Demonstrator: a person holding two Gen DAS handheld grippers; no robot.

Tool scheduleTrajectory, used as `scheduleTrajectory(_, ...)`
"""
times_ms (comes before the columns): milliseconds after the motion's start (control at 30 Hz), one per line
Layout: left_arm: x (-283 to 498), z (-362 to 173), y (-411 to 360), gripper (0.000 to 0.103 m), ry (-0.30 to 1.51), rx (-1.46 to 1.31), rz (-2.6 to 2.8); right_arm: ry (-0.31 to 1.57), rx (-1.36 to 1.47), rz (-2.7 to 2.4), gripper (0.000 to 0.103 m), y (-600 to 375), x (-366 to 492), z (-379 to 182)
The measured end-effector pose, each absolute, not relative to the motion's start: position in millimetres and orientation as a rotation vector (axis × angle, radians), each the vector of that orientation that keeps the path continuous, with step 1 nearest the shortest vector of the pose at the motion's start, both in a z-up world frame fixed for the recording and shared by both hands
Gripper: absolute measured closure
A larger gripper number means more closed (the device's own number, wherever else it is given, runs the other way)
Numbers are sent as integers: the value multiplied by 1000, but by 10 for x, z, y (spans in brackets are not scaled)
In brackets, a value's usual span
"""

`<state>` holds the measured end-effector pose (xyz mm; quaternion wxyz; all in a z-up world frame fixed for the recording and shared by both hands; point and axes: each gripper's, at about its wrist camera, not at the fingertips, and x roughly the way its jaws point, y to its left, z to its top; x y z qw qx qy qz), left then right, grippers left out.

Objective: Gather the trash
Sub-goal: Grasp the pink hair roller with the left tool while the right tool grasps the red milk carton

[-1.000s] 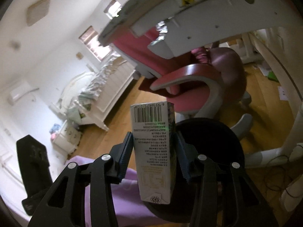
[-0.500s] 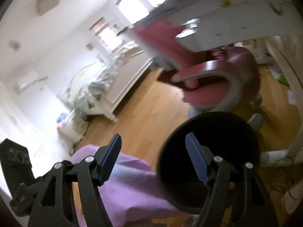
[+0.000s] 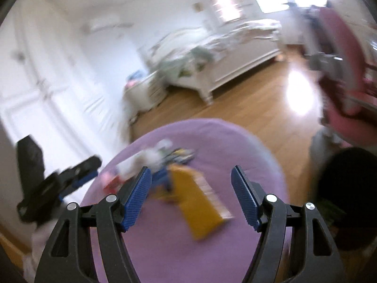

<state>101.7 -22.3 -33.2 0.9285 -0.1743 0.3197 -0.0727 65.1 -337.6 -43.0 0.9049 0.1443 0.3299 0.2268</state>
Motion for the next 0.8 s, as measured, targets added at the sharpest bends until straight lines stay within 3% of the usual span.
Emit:
scheduleTrajectory(167,1259,-635,496,10,764,-380,36,763,141,616,28,-2466,750,-472)
scheduleTrajectory(333,1559,-935,741,29,882,-362,75,819,-17,675,26,-1687,815,-638)
scheduleTrajectory(400,1658,-1011,785,32,908,-346,75,830,-68,676,26,-1525,837,-721)
scheduleTrajectory(467,1733,-1013,774,35,905,-301,83,839,-111,660,26,-1356,888,-773)
scheduleTrajectory(600,1759,-1017,882,50,892,-279,98,861,-140,631,26,-1240,934,-881)
scheduleTrajectory(667,1711,-1028,913,53,883,-280,89,867,-141,618,41,-1216,950,-919)
scheduleTrajectory(800,1594,-1062,965,60,861,-314,35,847,-97,620,46,-1342,958,-934)
